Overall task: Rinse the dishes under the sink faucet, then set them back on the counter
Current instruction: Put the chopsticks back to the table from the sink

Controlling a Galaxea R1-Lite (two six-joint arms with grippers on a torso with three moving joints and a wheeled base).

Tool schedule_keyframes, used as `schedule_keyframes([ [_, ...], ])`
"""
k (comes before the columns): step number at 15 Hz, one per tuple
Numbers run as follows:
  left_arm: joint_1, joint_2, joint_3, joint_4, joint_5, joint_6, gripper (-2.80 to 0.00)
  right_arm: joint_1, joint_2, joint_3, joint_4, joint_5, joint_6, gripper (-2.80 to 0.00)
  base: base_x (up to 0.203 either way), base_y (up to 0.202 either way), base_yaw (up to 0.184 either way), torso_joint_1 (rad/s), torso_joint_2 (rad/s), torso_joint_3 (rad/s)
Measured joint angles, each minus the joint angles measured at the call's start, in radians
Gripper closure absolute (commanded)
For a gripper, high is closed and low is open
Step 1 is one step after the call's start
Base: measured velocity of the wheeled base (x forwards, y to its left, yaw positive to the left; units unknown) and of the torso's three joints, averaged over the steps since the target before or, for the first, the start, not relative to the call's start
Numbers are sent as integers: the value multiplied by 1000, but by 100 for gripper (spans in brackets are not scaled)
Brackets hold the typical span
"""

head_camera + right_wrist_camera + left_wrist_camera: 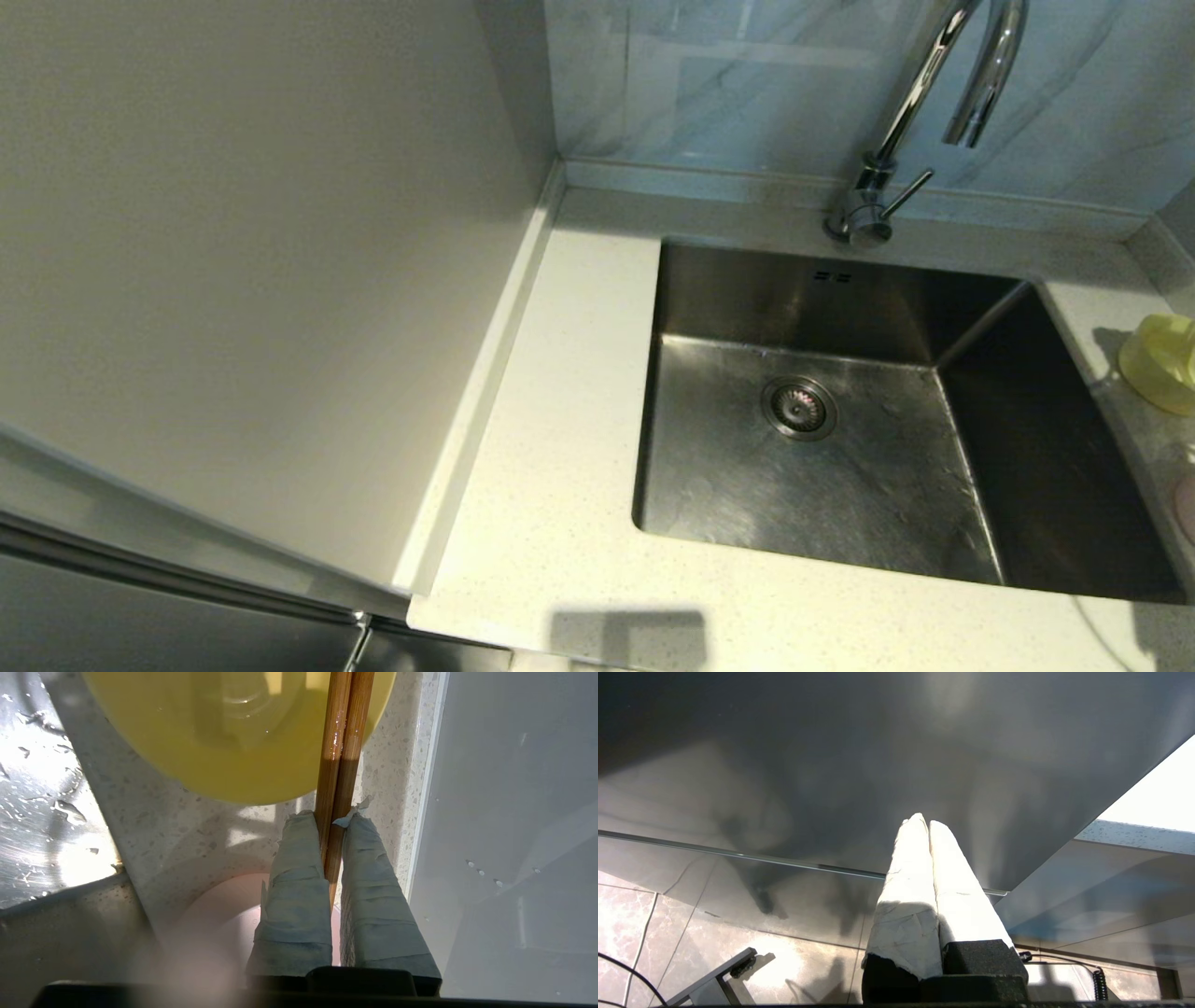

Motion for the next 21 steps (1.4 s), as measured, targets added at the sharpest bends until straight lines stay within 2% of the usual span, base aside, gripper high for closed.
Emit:
schedule_keyframes([
  [6, 0, 0, 0, 0, 0, 0, 0, 1, -4, 40, -2, 2, -14, 0, 0, 0, 0, 0, 0, 0],
  [7, 0, 0, 0, 0, 0, 0, 0, 1, -4, 42, -1, 2, -14, -280, 0, 0, 0, 0, 0, 0],
  [21, 0, 0, 0, 0, 0, 0, 0, 1, -10, 36, -3, 7, -13, -280, 0, 0, 0, 0, 0, 0],
])
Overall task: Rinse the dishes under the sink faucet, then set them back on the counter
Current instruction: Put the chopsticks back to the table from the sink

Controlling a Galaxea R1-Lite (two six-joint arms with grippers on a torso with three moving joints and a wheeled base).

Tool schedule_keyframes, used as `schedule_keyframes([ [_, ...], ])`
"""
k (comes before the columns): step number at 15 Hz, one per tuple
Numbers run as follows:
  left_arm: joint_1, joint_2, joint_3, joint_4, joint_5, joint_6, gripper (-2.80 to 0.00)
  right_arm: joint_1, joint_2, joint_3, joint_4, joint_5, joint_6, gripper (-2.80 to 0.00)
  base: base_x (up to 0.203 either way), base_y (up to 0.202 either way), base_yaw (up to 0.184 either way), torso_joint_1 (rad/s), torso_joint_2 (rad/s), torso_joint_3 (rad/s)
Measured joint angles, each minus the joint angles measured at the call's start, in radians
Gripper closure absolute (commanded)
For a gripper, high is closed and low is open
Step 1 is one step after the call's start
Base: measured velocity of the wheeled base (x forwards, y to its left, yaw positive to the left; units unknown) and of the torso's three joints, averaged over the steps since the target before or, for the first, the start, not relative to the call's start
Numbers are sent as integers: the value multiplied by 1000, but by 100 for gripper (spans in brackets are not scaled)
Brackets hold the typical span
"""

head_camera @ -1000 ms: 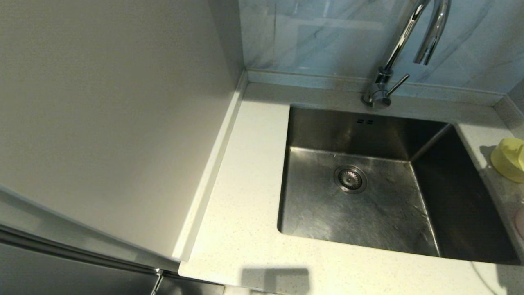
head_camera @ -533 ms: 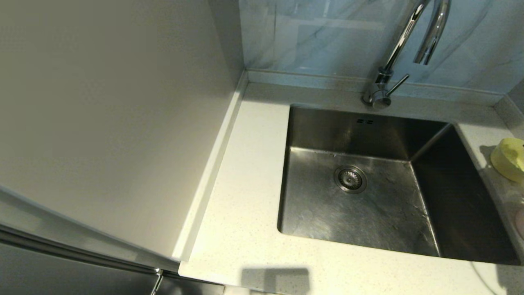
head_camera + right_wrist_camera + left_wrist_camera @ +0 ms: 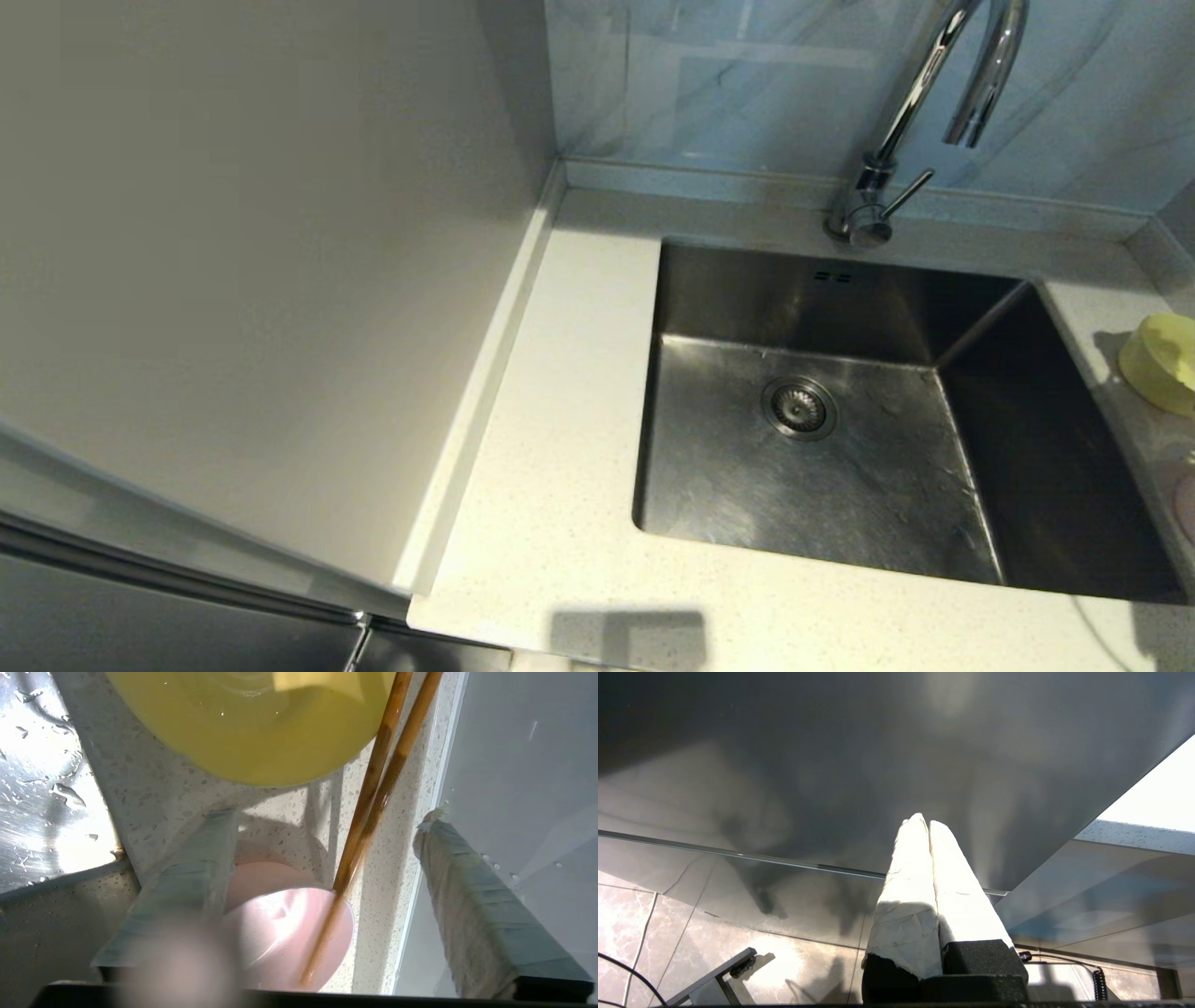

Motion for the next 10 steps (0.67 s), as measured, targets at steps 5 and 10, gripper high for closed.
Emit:
schedule_keyframes([
  [5, 0, 0, 0, 0, 0, 0, 0, 0, -6, 2, 0, 0, 0, -280, 0, 0, 0, 0, 0, 0],
  [10, 0, 0, 0, 0, 0, 0, 0, 2, -40, -16, -4, 34, 3, -280, 0, 0, 0, 0, 0, 0],
])
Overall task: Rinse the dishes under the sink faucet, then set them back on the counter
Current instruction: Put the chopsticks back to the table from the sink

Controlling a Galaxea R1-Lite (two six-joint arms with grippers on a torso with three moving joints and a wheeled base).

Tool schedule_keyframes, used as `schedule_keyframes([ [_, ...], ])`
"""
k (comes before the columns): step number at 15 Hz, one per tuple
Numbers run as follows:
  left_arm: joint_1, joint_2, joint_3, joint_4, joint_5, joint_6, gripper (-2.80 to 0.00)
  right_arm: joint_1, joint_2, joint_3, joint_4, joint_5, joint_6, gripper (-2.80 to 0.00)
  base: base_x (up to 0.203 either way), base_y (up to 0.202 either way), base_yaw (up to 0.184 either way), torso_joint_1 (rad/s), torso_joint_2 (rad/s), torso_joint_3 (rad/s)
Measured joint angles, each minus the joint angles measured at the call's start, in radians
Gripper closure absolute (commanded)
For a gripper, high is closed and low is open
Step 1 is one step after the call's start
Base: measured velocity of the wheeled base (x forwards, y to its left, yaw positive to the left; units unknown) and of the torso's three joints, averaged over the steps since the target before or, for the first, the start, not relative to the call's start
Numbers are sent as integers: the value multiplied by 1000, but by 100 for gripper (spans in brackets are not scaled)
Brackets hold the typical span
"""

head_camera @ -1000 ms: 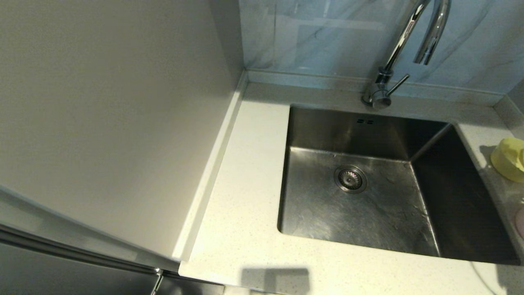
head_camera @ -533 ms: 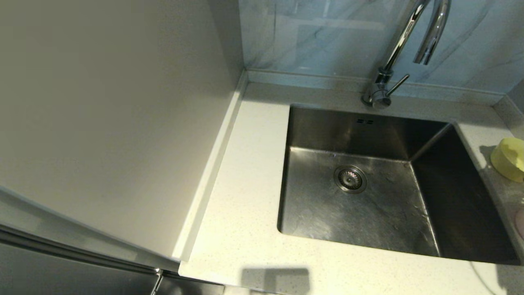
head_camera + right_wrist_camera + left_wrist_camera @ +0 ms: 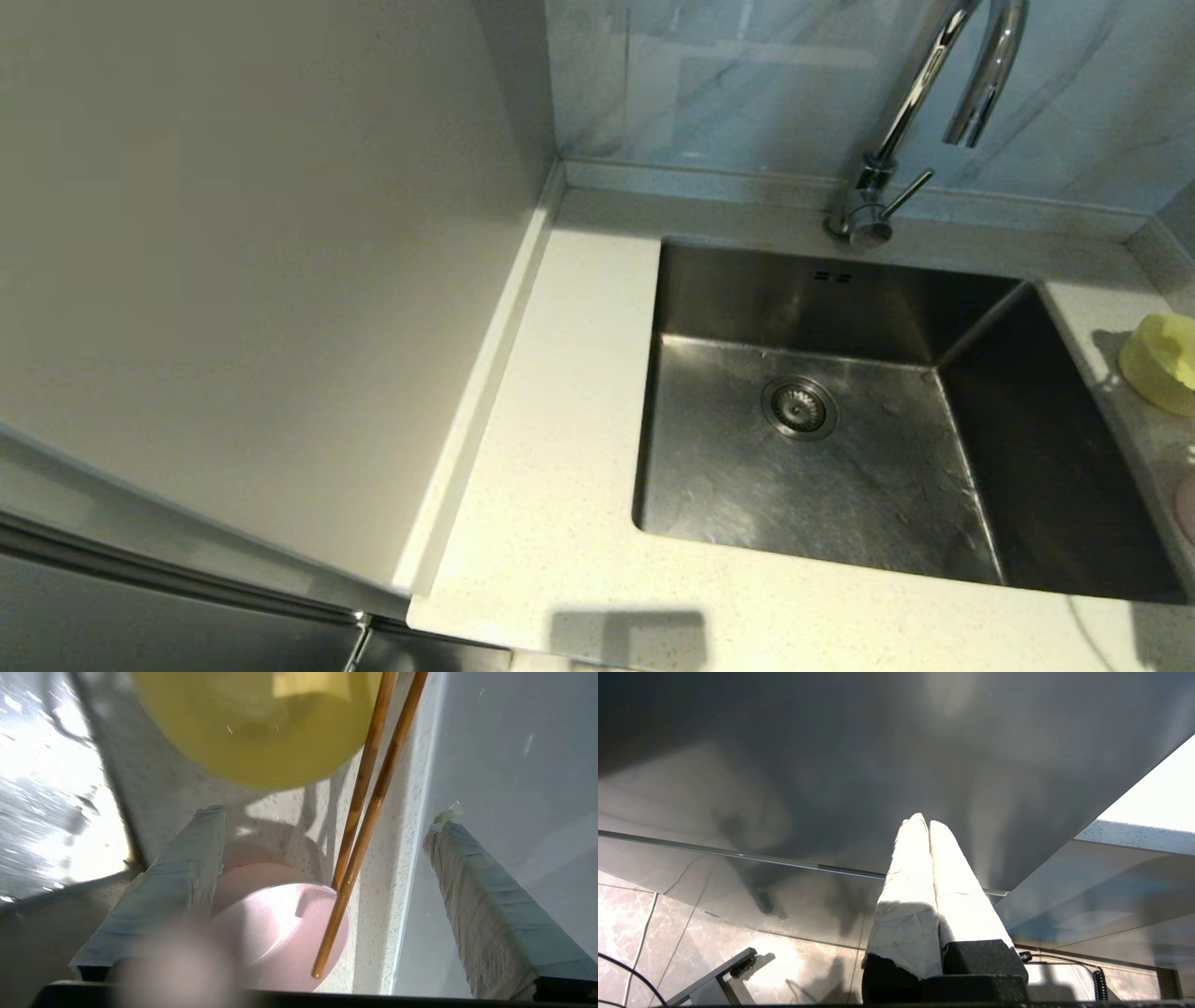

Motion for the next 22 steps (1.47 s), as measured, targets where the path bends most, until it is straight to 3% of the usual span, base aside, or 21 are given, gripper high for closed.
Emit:
schedule_keyframes([
  [5, 0, 0, 0, 0, 0, 0, 0, 29, -102, -6, -57, 53, 8, -280, 0, 0, 0, 0, 0, 0],
  [6, 0, 0, 0, 0, 0, 0, 0, 42, -124, 1, -76, 54, 8, 0, 0, 0, 0, 0, 0, 0],
  [12, 0, 0, 0, 0, 0, 0, 0, 119, -269, 73, -159, 76, 5, 0, 0, 0, 0, 0, 0, 0],
  [15, 0, 0, 0, 0, 0, 0, 0, 161, -384, 175, -248, 84, 6, 0, 0, 0, 0, 0, 0, 0],
  [17, 0, 0, 0, 0, 0, 0, 0, 179, -491, 333, -331, 106, 7, 0, 0, 0, 0, 0, 0, 0],
  [22, 0, 0, 0, 0, 0, 0, 0, 213, -857, 873, -582, 163, 9, 0, 0, 0, 0, 0, 0, 0],
])
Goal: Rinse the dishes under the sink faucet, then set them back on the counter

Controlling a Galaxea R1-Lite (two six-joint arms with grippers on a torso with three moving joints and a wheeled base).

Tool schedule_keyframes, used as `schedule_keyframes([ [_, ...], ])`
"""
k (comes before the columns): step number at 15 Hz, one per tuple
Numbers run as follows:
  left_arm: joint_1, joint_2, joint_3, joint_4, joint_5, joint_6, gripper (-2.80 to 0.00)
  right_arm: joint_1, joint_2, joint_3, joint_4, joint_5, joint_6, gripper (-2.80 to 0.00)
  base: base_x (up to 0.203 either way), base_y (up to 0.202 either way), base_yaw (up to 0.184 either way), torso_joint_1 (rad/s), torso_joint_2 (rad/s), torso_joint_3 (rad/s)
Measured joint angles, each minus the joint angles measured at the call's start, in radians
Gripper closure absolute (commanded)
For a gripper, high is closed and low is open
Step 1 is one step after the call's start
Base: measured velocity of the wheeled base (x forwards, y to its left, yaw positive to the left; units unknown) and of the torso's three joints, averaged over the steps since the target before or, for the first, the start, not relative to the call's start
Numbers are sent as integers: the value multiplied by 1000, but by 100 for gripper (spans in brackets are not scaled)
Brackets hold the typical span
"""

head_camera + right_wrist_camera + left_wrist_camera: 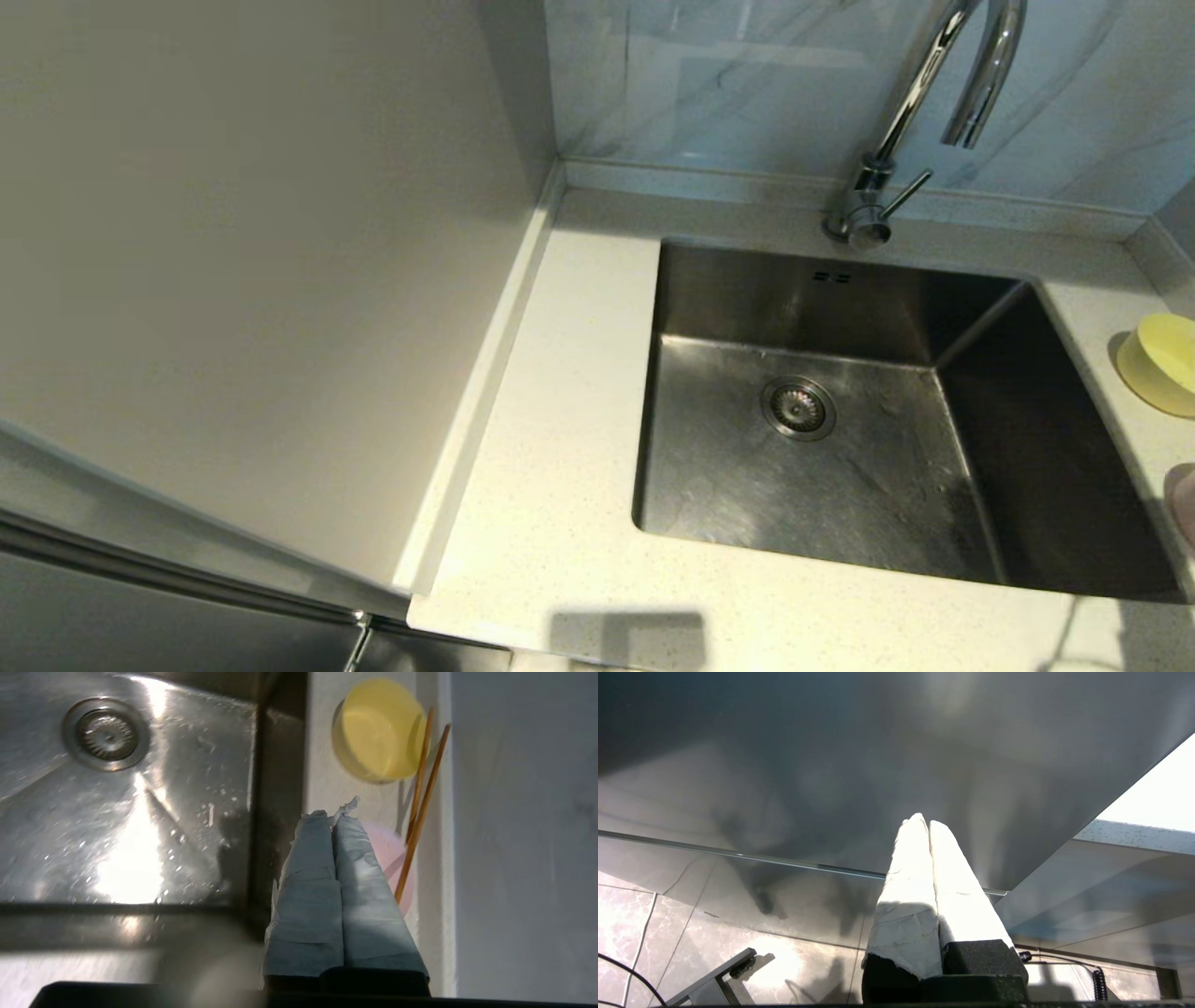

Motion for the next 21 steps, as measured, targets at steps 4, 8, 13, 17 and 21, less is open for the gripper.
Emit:
schedule_keyframes([
  [4, 0, 0, 0, 0, 0, 0, 0, 82, -285, 307, -152, 4, -5, 0, 0, 0, 0, 0, 0, 0],
  [8, 0, 0, 0, 0, 0, 0, 0, 186, -536, 564, -185, -7, -4, 0, 0, 0, 0, 0, 0, 0],
  [13, 0, 0, 0, 0, 0, 0, 0, 265, -707, 783, -250, -26, 23, 0, 0, 0, 0, 0, 0, 0],
  [17, 0, 0, 0, 0, 0, 0, 0, 295, -866, 820, -188, 60, 64, 0, 0, 0, 0, 0, 0, 0],
  [21, 0, 0, 0, 0, 0, 0, 0, 300, -956, 823, -164, 111, 72, 0, 0, 0, 0, 0, 0, 0],
])
